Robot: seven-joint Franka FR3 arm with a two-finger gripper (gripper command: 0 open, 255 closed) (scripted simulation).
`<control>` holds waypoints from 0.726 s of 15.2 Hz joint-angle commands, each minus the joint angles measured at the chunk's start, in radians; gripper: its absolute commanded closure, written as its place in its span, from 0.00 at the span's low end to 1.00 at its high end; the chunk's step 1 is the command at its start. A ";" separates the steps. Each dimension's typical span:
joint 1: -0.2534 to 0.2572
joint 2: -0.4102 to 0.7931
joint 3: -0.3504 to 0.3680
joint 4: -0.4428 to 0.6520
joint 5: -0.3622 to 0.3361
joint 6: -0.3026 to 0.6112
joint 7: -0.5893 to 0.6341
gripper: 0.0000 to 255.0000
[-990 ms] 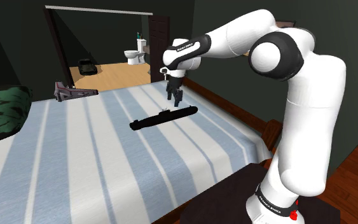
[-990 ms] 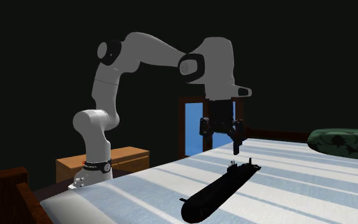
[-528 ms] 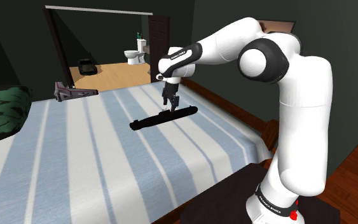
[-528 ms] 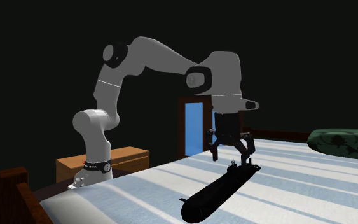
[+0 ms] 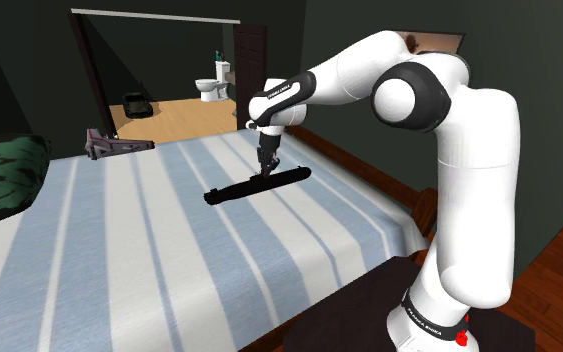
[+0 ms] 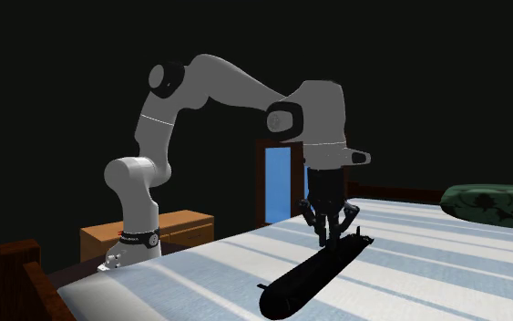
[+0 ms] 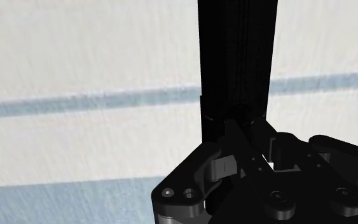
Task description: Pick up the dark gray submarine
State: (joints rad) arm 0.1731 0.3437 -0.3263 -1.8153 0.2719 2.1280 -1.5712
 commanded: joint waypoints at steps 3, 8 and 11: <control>0.000 0.000 0.000 0.000 0.000 0.000 0.000 1.00; 0.002 -0.015 -0.004 0.021 -0.010 -0.035 0.010 1.00; 0.003 -0.031 -0.007 0.041 -0.019 -0.069 0.019 1.00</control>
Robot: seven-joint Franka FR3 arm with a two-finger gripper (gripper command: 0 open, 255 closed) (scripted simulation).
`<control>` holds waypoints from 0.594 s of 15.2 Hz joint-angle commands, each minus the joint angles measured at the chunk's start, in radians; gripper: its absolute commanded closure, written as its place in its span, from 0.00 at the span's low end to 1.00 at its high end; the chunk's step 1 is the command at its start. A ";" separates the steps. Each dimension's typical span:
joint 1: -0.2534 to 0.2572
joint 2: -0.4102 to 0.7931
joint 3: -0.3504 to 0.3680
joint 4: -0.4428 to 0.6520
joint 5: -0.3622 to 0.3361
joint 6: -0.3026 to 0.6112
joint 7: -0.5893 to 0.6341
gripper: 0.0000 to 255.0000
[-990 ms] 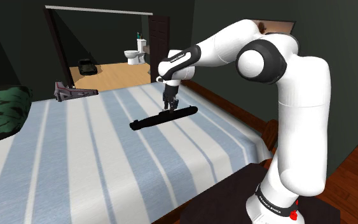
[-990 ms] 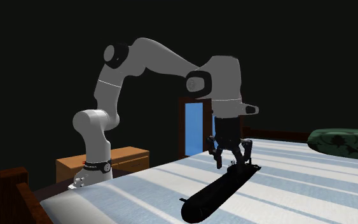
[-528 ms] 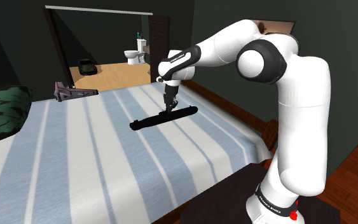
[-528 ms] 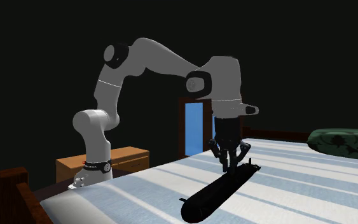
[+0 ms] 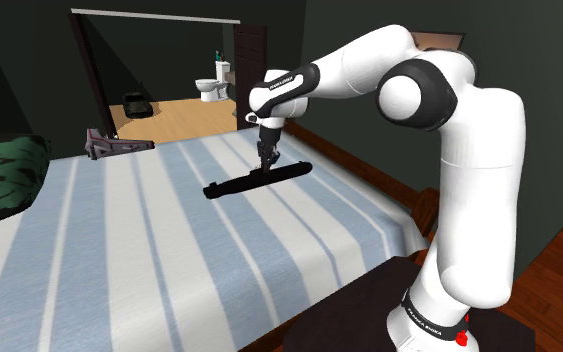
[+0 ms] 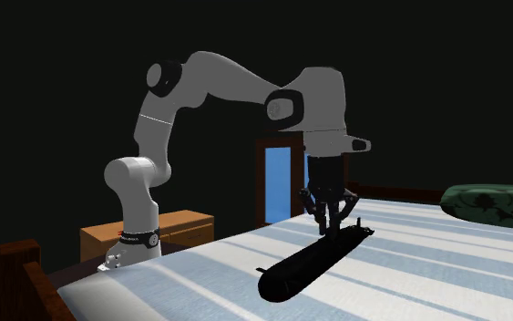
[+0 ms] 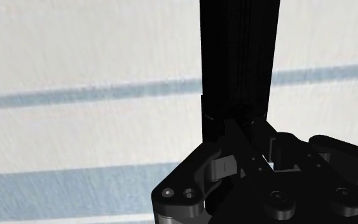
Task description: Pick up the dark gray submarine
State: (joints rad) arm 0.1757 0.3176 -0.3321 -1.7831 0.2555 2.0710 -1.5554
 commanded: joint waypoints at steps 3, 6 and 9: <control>0.001 -0.019 -0.004 0.030 -0.011 -0.046 0.012 1.00; 0.002 -0.032 -0.006 0.054 -0.019 -0.081 0.020 1.00; 0.002 -0.042 -0.008 0.080 -0.026 -0.117 0.028 1.00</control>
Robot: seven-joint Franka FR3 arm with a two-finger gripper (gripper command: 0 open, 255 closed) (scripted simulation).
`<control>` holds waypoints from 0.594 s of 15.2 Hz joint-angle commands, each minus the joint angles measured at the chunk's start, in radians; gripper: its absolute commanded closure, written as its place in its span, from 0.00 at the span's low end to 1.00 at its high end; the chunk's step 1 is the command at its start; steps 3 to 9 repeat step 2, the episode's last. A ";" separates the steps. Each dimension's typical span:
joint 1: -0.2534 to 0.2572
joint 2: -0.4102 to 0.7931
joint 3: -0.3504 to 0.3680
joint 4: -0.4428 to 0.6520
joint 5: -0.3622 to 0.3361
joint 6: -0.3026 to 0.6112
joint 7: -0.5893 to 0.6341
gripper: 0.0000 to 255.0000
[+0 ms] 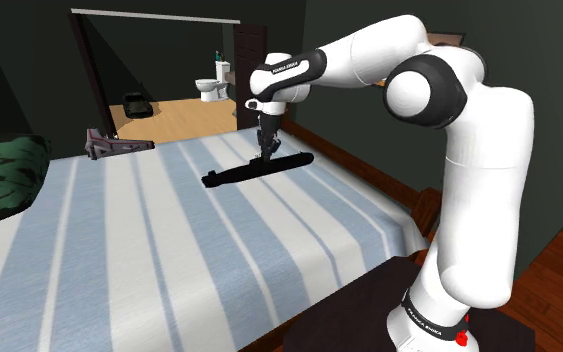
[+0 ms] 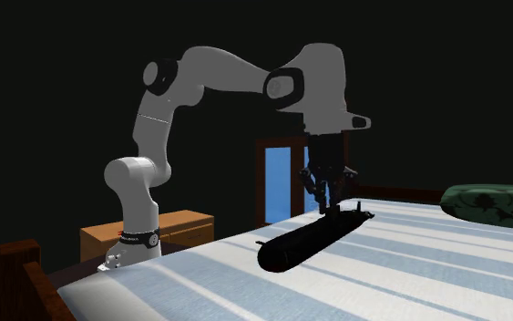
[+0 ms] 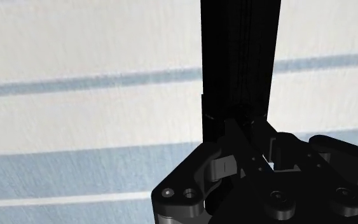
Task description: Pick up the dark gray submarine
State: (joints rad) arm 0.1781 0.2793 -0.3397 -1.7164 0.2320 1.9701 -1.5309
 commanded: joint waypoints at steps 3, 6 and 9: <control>0.000 -0.005 -0.001 0.015 -0.003 -0.017 0.003 1.00; 0.000 -0.005 -0.001 0.015 -0.003 -0.017 0.003 1.00; 0.000 -0.005 -0.001 0.015 -0.003 -0.017 0.003 1.00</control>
